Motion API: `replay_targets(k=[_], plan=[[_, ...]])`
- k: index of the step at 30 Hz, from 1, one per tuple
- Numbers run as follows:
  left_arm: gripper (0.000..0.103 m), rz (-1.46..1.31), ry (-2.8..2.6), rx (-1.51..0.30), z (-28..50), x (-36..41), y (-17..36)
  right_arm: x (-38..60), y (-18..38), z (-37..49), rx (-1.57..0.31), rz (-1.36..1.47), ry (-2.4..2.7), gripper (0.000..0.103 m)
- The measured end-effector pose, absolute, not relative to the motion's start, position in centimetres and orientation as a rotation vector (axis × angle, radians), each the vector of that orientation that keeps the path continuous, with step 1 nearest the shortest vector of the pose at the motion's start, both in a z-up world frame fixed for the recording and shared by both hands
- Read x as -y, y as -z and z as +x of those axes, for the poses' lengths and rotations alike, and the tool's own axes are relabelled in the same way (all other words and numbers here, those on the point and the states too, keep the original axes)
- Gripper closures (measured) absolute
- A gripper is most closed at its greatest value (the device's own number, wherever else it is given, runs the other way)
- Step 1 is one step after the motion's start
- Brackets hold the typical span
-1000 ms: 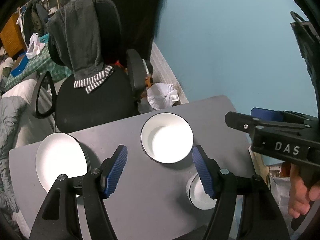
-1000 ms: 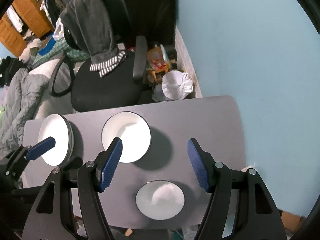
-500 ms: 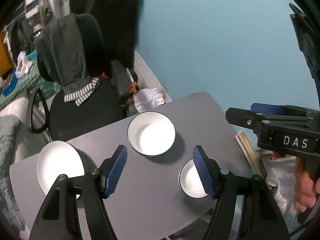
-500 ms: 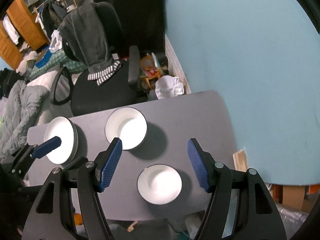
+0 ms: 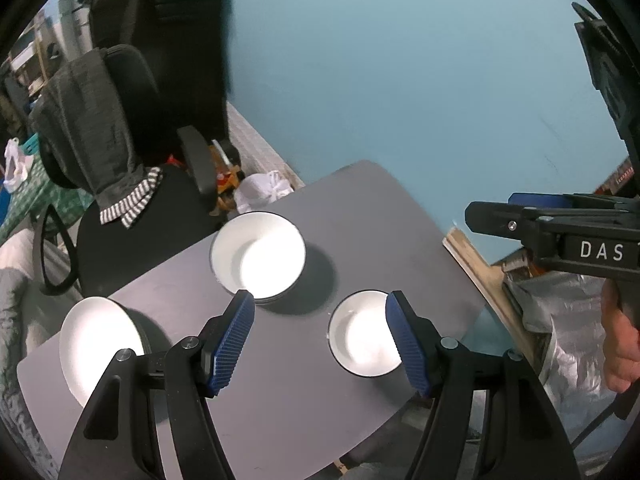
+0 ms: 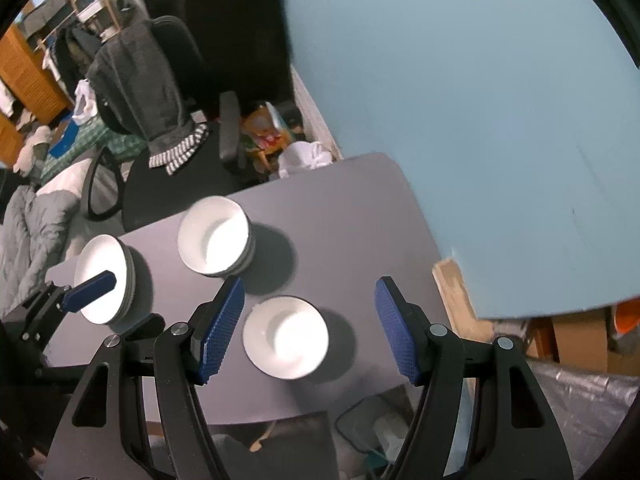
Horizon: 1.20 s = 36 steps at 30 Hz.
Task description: Organize plates and bowls
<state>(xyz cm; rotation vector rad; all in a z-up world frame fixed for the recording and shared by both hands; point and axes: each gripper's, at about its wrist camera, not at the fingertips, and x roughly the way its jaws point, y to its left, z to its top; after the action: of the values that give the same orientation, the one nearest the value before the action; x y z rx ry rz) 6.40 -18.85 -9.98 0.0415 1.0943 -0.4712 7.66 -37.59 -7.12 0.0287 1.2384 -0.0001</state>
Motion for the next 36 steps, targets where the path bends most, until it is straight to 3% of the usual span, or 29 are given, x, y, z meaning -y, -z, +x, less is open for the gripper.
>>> replay_targets(k=[15, 36], plan=[[0.034, 0.129, 0.521, -1.191, 5.8, 21.8, 14.6, 40.6, 10.8, 6.0, -1.316, 0.081, 0.063, 0.036], [0.034, 0.132, 0.497, -1.389, 6.5, 23.8, 24.9, 42.4, 22.5, 5.8, -1.465, 0.146, 0.015, 0.036]])
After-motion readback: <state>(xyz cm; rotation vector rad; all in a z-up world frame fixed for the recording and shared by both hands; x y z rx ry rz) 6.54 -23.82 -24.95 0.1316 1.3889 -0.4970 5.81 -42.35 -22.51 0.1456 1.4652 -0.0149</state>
